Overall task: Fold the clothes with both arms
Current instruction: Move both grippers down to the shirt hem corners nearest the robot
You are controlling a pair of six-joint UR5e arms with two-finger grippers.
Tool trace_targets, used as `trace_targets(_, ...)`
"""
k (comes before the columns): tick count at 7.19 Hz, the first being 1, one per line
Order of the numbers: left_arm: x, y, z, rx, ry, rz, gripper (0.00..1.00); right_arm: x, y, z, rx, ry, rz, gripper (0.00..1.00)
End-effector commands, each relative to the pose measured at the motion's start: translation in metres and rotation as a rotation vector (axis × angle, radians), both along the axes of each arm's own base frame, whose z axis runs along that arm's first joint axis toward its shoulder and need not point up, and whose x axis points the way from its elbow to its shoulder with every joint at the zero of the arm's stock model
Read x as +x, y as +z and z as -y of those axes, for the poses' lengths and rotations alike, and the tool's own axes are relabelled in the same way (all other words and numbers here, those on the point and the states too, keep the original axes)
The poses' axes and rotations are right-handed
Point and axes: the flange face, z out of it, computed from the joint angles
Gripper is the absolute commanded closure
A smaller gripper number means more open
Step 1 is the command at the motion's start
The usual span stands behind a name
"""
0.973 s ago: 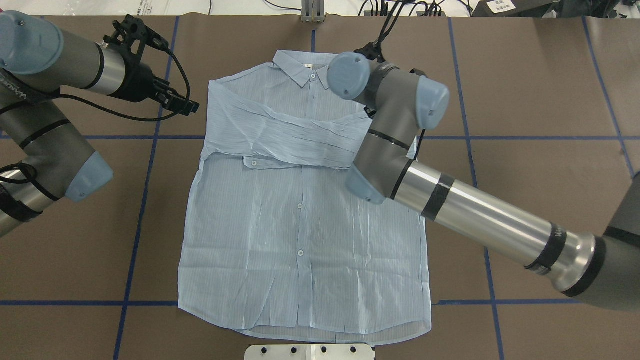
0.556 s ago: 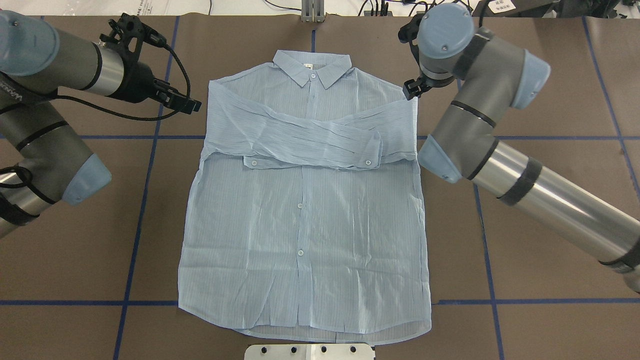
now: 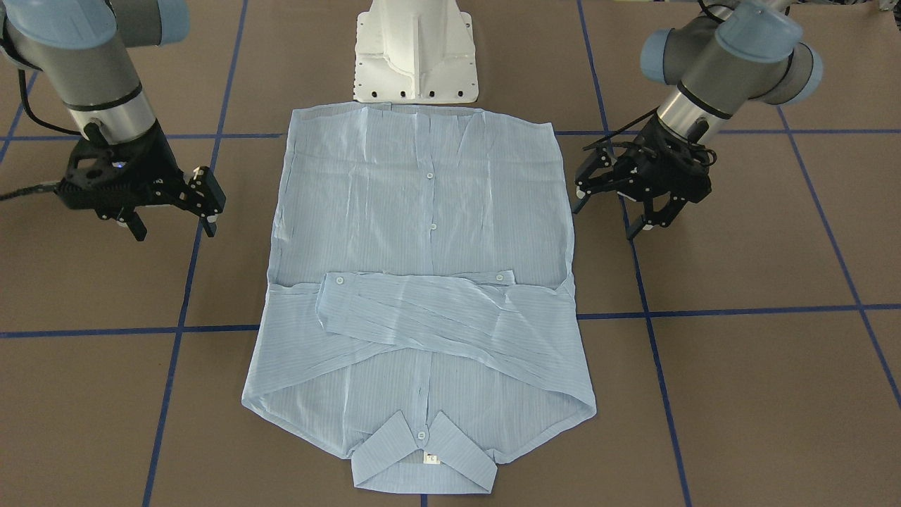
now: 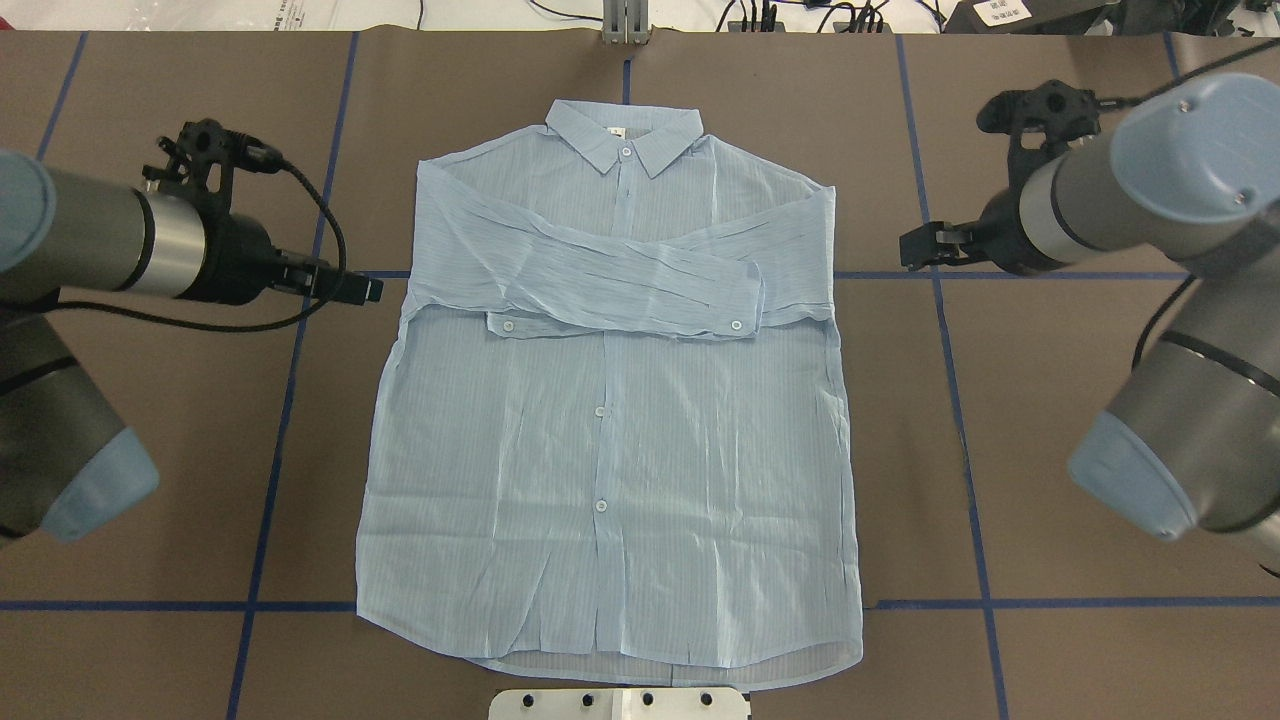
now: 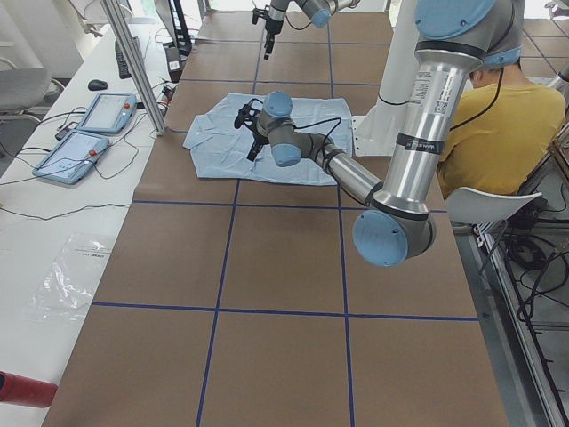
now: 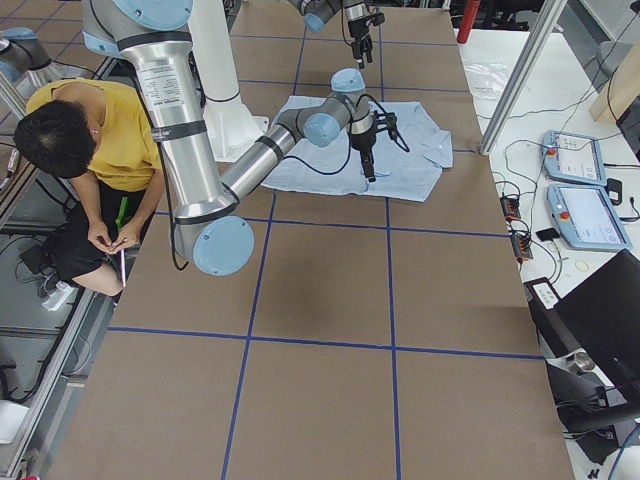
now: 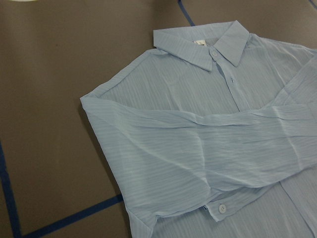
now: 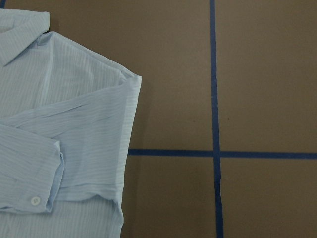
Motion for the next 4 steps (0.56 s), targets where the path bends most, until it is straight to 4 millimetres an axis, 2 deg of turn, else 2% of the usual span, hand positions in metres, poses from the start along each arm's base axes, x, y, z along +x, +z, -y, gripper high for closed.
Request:
trace_targets(1,0.019,0.010,-0.091,-0.133,-0.041,-0.022,0.00,0.015,0.058,-0.077,-0.037,0.045,0.155,0.00)
trace_targets(2,0.041,0.014,-0.128,-0.204,-0.055,-0.033,0.00,0.002,0.076,-0.101,-0.054,0.054,0.140,0.00)
trace_targets(3,0.071,0.019,-0.166,-0.276,-0.088,-0.040,0.00,-0.030,0.087,-0.132,-0.052,0.088,0.100,0.00)
trace_targets(4,0.080,0.033,-0.188,-0.313,-0.087,-0.019,0.00,-0.052,0.091,-0.159,-0.054,0.088,0.081,0.00)
